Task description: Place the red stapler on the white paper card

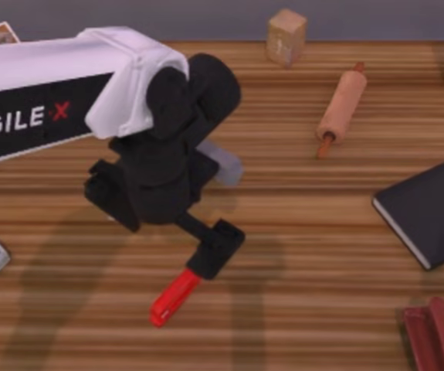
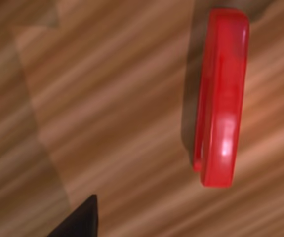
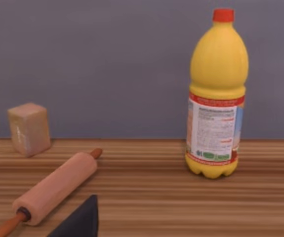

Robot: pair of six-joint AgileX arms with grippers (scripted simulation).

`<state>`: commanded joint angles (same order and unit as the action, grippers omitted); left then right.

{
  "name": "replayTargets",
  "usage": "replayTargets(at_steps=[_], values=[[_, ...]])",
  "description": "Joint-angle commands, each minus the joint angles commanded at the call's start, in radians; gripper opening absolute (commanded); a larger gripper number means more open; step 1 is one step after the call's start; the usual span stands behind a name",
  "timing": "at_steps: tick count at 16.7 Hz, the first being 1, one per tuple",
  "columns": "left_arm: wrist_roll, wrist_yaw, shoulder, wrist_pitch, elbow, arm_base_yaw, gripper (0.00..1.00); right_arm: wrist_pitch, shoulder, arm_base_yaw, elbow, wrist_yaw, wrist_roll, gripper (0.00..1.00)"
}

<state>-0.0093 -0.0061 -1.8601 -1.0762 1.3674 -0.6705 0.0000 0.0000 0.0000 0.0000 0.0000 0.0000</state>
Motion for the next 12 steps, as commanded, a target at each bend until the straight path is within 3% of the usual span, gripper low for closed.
replayTargets(at_steps=[9,12], values=[[0.006,0.001,-0.144,0.333,-0.185,0.0,1.0,0.0,0.0,0.0,0.0,0.0,0.0,1.0],[0.006,0.001,-0.162,0.366,-0.206,0.0,1.0,0.0,0.0,0.0,0.0,0.0,0.0,1.0]])
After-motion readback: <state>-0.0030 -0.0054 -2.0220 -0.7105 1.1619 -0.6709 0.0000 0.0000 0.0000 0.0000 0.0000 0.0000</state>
